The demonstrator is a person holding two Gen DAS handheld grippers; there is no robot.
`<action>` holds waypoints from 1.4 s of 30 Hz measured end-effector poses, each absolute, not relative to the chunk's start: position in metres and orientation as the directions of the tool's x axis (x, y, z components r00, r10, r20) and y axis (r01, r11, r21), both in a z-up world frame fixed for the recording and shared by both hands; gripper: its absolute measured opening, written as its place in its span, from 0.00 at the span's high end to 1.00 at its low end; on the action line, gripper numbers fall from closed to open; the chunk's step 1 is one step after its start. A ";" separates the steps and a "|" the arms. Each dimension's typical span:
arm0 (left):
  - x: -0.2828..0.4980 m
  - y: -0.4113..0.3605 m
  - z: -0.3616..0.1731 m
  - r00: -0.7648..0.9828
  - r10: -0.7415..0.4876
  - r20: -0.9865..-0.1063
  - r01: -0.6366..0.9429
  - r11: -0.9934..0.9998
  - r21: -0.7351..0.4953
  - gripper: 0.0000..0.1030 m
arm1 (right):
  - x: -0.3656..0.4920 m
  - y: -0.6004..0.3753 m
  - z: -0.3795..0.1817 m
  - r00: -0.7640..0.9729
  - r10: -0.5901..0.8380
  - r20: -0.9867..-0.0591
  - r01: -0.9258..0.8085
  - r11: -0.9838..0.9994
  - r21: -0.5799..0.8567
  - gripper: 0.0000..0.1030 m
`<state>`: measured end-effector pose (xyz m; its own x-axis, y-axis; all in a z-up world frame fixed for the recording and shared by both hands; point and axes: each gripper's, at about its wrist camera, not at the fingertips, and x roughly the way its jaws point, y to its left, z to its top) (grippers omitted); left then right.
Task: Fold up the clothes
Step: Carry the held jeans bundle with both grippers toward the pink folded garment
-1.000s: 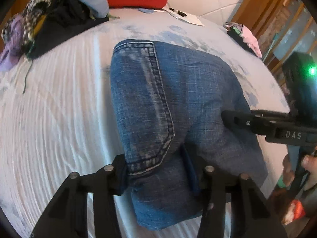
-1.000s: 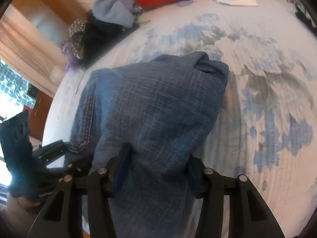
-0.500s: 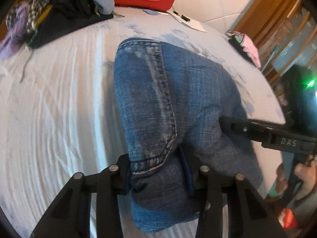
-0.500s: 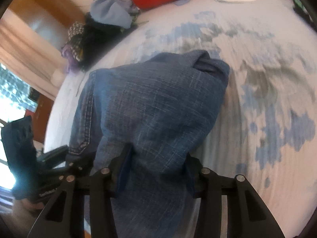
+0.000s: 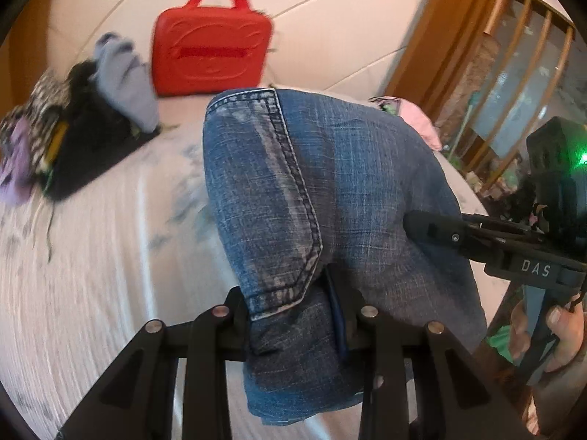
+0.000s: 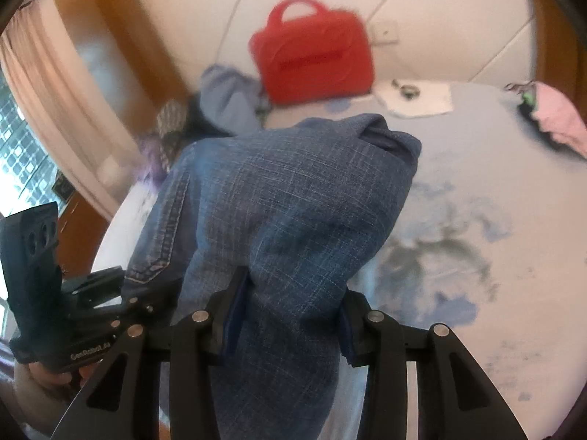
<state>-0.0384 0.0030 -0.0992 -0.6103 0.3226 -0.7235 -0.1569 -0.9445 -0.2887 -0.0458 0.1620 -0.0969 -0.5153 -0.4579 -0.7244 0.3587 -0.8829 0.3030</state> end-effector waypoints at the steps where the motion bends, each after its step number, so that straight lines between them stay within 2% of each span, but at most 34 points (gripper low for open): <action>1: -0.042 0.010 -0.096 -0.609 0.331 -0.721 -0.172 -0.942 -0.288 0.70 | -0.045 0.170 -0.094 -0.526 -0.451 -0.721 0.348 -0.888 0.302 0.60; 9: -0.064 0.077 -0.084 -0.578 0.392 -0.716 -0.270 -0.920 -0.286 0.70 | -0.034 0.240 -0.085 -0.582 -0.393 -0.712 0.259 -0.919 0.296 0.60; 15: -0.077 0.145 -0.074 -0.568 0.394 -0.722 -0.308 -0.916 -0.258 0.70 | -0.034 0.303 -0.085 -0.602 -0.384 -0.700 0.221 -0.923 0.316 0.60; 27: -0.111 0.304 -0.059 -0.596 0.370 -0.713 -0.246 -0.929 -0.276 0.70 | -0.067 0.463 -0.065 -0.580 -0.423 -0.696 0.299 -0.906 0.301 0.60; 42: -0.223 0.399 -0.045 -0.586 0.407 -0.700 -0.317 -0.911 -0.264 0.70 | -0.140 0.579 -0.054 -0.616 -0.405 -0.675 0.239 -0.913 0.330 0.60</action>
